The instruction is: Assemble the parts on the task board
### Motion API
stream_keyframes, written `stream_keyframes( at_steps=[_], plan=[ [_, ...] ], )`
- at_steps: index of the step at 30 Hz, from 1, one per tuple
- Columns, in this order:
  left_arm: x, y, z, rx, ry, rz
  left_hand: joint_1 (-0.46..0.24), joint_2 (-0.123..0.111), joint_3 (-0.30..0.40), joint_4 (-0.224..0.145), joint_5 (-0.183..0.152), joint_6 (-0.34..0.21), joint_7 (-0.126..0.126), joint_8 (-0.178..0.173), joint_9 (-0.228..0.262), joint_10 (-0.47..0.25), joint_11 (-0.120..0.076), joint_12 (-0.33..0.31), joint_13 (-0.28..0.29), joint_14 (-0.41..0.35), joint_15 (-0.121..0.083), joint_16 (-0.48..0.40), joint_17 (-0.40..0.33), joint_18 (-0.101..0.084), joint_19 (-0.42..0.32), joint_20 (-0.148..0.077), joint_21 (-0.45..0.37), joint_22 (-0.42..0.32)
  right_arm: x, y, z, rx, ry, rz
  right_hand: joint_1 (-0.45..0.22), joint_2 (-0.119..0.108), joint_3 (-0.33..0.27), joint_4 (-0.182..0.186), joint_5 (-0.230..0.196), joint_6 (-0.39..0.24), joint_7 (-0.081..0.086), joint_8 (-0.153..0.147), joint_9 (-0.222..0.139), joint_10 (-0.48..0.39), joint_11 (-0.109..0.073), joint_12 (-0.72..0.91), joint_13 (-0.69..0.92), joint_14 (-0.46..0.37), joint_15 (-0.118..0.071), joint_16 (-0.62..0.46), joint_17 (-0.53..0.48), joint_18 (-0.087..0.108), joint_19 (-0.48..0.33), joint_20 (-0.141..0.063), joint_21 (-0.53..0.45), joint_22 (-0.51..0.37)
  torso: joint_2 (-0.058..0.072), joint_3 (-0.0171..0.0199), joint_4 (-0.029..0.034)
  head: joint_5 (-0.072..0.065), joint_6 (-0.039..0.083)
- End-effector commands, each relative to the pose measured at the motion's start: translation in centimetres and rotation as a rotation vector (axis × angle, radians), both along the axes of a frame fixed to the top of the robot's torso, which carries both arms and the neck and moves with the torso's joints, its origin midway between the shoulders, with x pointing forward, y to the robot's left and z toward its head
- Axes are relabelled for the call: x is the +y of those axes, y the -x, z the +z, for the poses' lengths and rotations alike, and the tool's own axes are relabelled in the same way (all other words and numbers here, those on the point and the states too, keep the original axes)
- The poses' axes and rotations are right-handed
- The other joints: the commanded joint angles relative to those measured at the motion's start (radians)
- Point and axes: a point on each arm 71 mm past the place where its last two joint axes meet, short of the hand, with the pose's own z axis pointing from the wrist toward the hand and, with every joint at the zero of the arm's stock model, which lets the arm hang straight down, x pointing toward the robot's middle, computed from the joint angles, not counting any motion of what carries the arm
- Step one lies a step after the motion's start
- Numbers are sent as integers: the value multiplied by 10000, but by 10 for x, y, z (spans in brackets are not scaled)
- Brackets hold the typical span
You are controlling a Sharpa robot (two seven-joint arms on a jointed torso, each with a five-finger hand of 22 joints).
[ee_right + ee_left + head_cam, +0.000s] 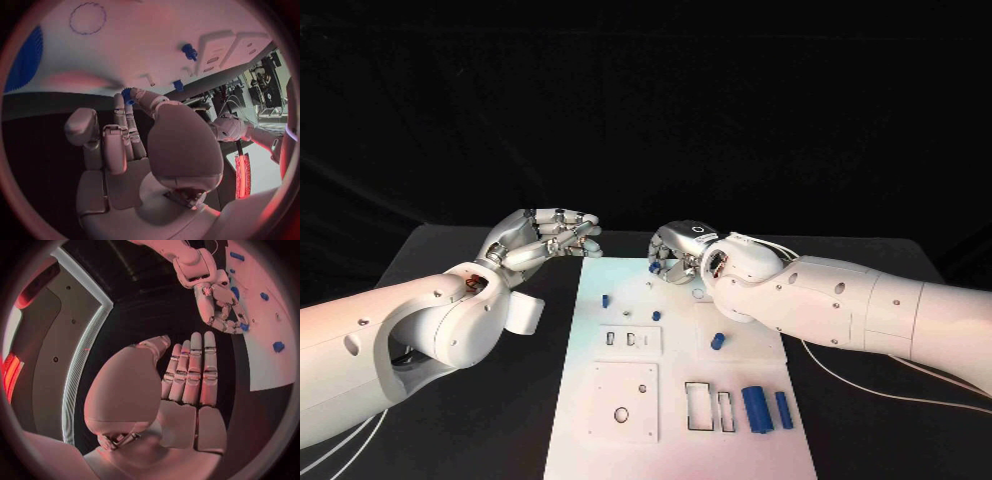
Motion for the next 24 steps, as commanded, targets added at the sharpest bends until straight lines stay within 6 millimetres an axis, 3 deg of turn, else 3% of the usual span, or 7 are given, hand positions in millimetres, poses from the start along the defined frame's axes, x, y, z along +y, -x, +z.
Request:
stream_keyframes(
  at_steps=[1,6,7,8,10,12,24],
  plan=[
    [-2,1,2,-42,69,-216,83,-30,16,-25,-21,-58,-2,-26,15,4,41,-35,12,-56,-15,-52,10,100,-44,-7,59,1,0,0,-2,159,186,49,-82,-142,42,43,19,-134,82,-63,161,-115,76,-42,15,587,43,66,99,-85,-115,21,-69,-50,-2,-3,-8,12,-5],
    [-2,1,2,-36,64,-211,83,-30,16,-25,-21,-58,-2,-26,15,4,41,-35,12,-56,-15,-52,10,100,-44,-7,59,1,-2,-1,-2,99,127,11,-314,-460,20,143,51,-703,344,-409,111,-724,328,-354,-98,527,245,-11,-107,-41,-317,162,-313,-363,-12,-6,-13,8,8],
    [-2,1,2,-34,62,-209,83,-30,16,-25,-21,-58,-2,-26,15,4,41,-35,12,-56,-15,-52,10,100,-44,-7,59,1,-3,0,-1,45,77,11,-492,-810,-342,185,-41,-1544,521,-922,-66,-1631,555,-497,-297,403,433,-207,-554,60,-689,311,-812,-1038,-10,-5,-14,17,14],
    [-1,1,2,-33,61,-208,83,-30,16,-25,-21,-58,-2,-26,15,4,41,-35,12,-56,-15,-52,10,100,-44,-7,59,1,-4,0,-1,12,43,13,-417,-775,-820,191,-156,-1979,520,-1191,-155,-2097,524,-442,-413,335,442,-311,-772,155,-922,375,-1128,-1418,-11,-5,-14,18,14],
    [-1,1,2,-33,60,-204,69,-34,26,-35,-26,-72,7,-36,15,-8,49,-42,12,-66,-8,-60,22,97,-56,-3,64,3,-7,2,0,-54,-45,15,786,-51,-3755,692,-111,-2147,417,-1432,-130,-2714,666,-22,-675,218,462,-565,-1328,330,-1130,416,-1783,-2056,-13,2,-9,14,35],
    [-1,1,2,-33,55,-191,69,-34,26,-35,-26,-72,7,-36,15,-8,49,-42,12,-66,-8,-60,22,97,-56,-3,64,3,-13,6,1,-76,-115,-3,1231,-65,-4559,1262,-65,-2323,336,-1595,-139,-2878,608,188,-781,223,481,-566,-1379,292,-1065,446,-1868,-2074,-19,7,-8,25,46],
    [3,-1,1,-36,26,-92,69,-34,26,-35,-26,-72,7,-36,15,-8,49,-42,12,-66,-8,-60,22,97,-56,-3,64,3,-80,29,22,118,-1445,-1026,2060,49,-4452,2431,325,-1147,529,-1264,55,-1209,420,1354,-710,395,348,-229,-820,86,-372,335,-1089,-868,-99,17,-149,33,106]
  ],
)
